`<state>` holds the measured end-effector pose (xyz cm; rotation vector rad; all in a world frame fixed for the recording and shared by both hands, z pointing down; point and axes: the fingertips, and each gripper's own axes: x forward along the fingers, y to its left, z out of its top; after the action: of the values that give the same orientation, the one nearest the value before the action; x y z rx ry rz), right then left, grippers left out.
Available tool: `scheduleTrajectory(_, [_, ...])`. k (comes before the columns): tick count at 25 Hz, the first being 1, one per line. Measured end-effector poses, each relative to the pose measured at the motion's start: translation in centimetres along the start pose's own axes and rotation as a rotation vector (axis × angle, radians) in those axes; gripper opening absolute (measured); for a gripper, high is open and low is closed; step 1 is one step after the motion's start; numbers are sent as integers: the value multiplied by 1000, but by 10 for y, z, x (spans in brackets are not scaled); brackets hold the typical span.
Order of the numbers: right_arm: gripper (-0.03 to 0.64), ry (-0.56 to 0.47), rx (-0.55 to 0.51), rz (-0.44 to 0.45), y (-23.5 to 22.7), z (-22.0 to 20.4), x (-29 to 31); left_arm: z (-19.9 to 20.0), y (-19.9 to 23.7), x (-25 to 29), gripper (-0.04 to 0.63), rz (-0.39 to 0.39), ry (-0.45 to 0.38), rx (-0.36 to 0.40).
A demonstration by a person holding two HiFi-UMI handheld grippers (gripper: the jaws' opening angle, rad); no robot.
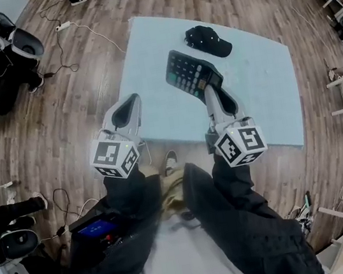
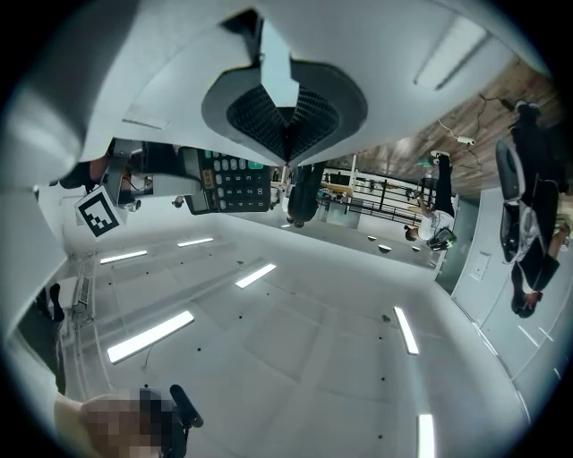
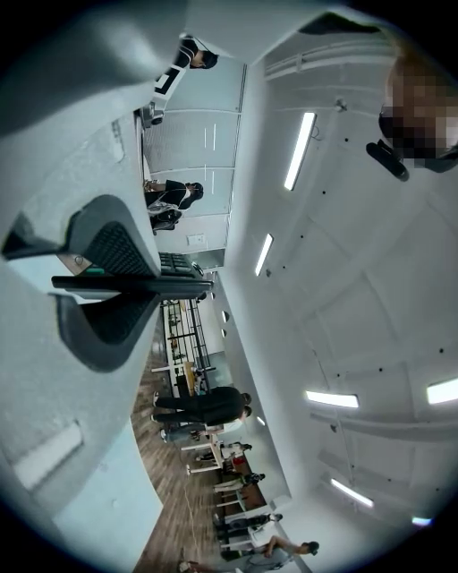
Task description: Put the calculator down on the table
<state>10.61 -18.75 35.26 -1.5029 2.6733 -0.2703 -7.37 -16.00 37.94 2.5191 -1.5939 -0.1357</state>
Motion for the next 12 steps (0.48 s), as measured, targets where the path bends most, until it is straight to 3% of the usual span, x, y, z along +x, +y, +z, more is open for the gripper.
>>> scheduleTrajectory(12, [49, 87, 50, -74, 11, -31, 39, -16, 39, 38, -5, -94, 92, -43])
